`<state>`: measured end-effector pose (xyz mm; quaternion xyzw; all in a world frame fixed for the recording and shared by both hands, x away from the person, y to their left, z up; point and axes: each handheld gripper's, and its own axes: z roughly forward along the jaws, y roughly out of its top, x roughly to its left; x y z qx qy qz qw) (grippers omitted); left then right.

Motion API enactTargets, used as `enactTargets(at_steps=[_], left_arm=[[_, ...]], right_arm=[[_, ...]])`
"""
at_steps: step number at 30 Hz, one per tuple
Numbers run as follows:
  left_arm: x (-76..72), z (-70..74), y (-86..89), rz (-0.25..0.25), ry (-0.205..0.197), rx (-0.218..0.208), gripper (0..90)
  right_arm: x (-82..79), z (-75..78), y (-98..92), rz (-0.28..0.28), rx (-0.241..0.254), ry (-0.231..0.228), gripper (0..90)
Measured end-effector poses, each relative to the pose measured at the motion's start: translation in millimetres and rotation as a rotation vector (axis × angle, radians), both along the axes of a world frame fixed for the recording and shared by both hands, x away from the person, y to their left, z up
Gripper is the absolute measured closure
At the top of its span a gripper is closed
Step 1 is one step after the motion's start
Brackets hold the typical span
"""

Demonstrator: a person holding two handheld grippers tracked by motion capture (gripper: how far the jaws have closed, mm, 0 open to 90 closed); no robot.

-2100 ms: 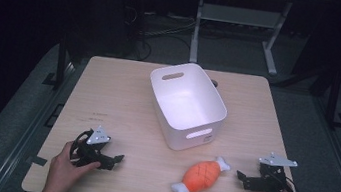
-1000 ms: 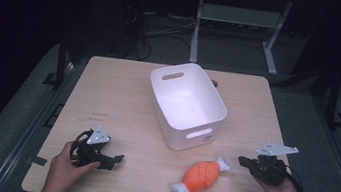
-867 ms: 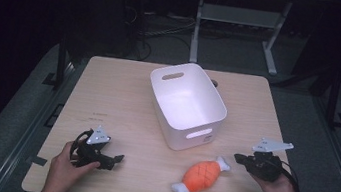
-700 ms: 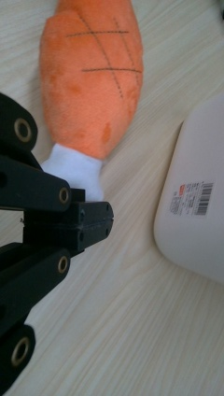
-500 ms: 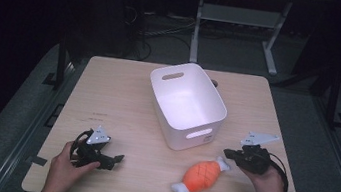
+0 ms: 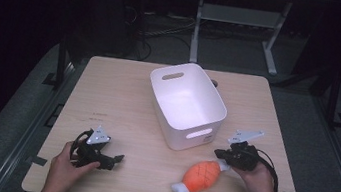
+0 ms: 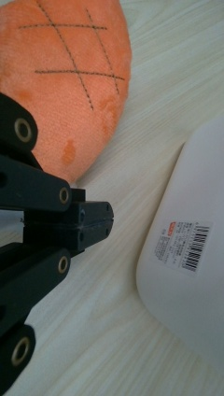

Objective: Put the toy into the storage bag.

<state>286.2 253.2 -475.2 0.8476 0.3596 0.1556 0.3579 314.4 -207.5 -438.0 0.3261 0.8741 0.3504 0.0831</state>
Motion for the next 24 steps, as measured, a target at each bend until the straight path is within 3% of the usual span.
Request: enactTargets(at_steps=[12,24], left_arm=[[0.0,0.0,0.0,0.000,0.000,0.000,12.6],[0.0,0.0,0.0,0.000,0.000,0.000,12.6]], right_arm=[[-3.2,-5.2,-0.5,0.017,-0.026,0.028,89.7],[-17.5,-3.2,-7.3,0.012,-0.014,0.038,89.7]])
